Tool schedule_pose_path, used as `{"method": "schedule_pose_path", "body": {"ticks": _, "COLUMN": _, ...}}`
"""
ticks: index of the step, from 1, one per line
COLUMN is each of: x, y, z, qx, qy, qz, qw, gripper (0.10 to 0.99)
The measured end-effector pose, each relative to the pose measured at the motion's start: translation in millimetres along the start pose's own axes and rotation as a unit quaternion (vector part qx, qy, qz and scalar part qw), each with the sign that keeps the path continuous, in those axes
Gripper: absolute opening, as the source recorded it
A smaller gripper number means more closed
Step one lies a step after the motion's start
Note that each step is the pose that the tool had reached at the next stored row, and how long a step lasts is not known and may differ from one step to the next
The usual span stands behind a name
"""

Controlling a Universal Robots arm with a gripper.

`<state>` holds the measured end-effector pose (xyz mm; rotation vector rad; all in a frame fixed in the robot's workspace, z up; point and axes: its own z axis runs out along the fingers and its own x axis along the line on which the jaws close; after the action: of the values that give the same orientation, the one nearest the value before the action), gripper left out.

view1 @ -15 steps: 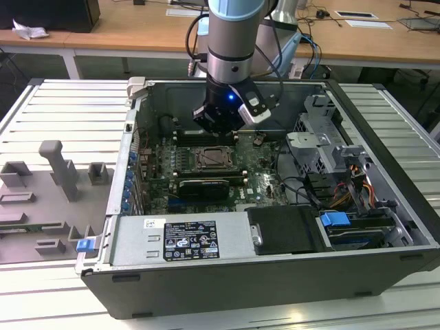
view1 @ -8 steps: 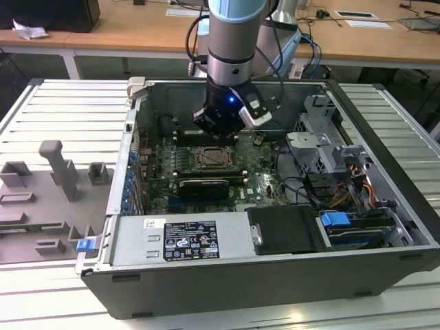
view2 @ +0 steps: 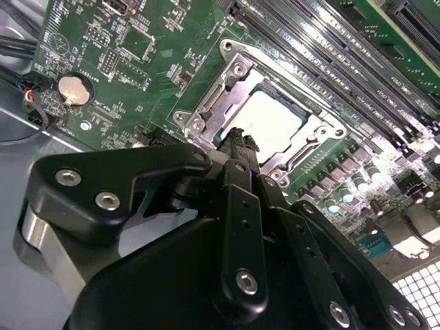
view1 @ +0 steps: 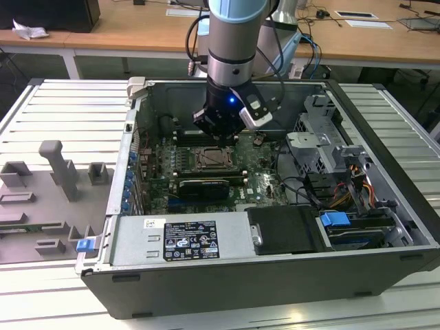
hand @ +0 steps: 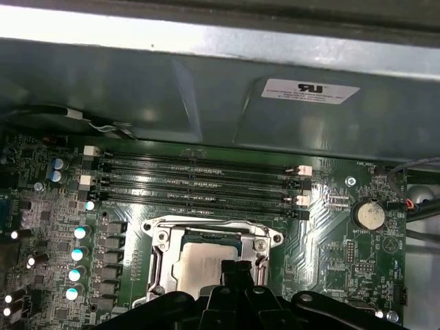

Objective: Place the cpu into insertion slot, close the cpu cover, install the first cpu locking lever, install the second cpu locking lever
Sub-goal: 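Install the second cpu locking lever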

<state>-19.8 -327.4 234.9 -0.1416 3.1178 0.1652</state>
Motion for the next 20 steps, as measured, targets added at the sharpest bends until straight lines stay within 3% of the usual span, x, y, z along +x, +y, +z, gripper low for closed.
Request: {"method": "schedule_pose_path", "body": {"ticks": 20, "x": 0.7, "y": -8.2, "z": -4.3, "qx": 0.0, "qy": 0.0, "qz": 0.0, "qw": 1.0, "gripper": 0.106}}
